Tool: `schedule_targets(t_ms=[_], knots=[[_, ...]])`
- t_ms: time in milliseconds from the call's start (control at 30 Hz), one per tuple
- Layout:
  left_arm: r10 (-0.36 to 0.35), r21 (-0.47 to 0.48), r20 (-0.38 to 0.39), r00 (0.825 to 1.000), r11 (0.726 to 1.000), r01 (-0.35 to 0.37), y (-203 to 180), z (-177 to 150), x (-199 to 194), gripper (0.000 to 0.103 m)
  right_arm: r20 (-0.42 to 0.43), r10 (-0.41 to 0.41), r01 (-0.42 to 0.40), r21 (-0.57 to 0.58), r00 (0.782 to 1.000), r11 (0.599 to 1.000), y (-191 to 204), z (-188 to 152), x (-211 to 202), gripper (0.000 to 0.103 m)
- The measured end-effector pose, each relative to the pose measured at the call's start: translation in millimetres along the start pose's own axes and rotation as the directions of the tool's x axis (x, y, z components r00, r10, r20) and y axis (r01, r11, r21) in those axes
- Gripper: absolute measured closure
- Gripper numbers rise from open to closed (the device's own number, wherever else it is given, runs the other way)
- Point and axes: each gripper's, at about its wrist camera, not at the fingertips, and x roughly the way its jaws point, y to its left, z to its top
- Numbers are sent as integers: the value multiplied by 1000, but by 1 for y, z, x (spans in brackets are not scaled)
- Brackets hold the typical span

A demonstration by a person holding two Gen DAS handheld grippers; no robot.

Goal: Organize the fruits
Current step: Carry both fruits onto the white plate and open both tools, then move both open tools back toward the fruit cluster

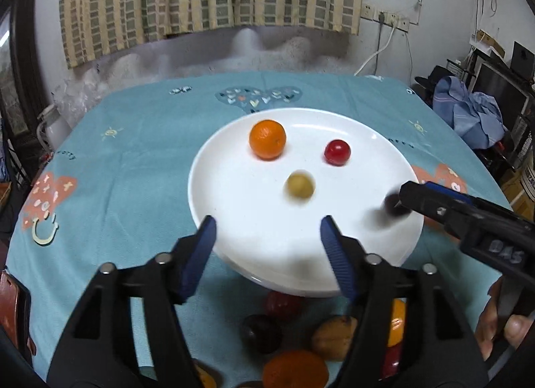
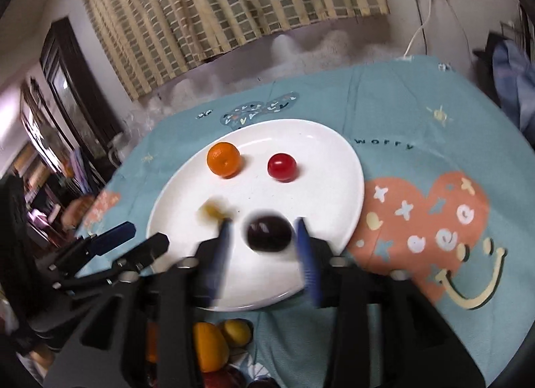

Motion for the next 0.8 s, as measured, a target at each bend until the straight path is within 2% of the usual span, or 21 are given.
schedule_targets(t_ms=[67,167,300,333,367,400,433,467,567,633,800], knots=[[-9,-12,-6,1000,1000,9,5,0,-5,36,39,-22,23,-25,999,999,5,1,-9,36],[0,-47,11,1000,999,0,20,-1,-23,36,67,7,-4,-40,998,999,13,3,-26,36],[35,-84,51,998,996,-31,45,-14,-57,28,104,73,-67,-53,992,996,26,3,-62,36],[45,-93,57,997,995,-40,52,-21,-66,28,114,84,-77,-63,990,995,32,1,-73,33],[56,-102,60,997,994,-50,60,-30,-75,27,118,85,-77,-73,989,994,35,-2,-81,23],[64,-109,60,996,992,-58,64,-37,-80,26,120,79,-68,-87,990,994,40,-7,-88,18],[75,-118,52,996,991,-68,70,-47,-85,26,119,57,-43,-117,991,992,46,-15,-94,6],[85,-121,42,995,989,-79,75,-59,-90,26,118,39,-21,-146,992,989,49,-24,-98,3],[113,-113,22,993,987,-110,79,-83,-94,26,109,-16,39,-208,994,977,53,-55,-104,3],[124,-97,-1,992,988,-124,79,-98,-92,26,103,-28,49,-207,994,977,48,-71,-105,3],[134,-59,-27,991,989,-136,74,-103,-77,26,62,-23,34,-190,998,981,41,-85,-99,3]])
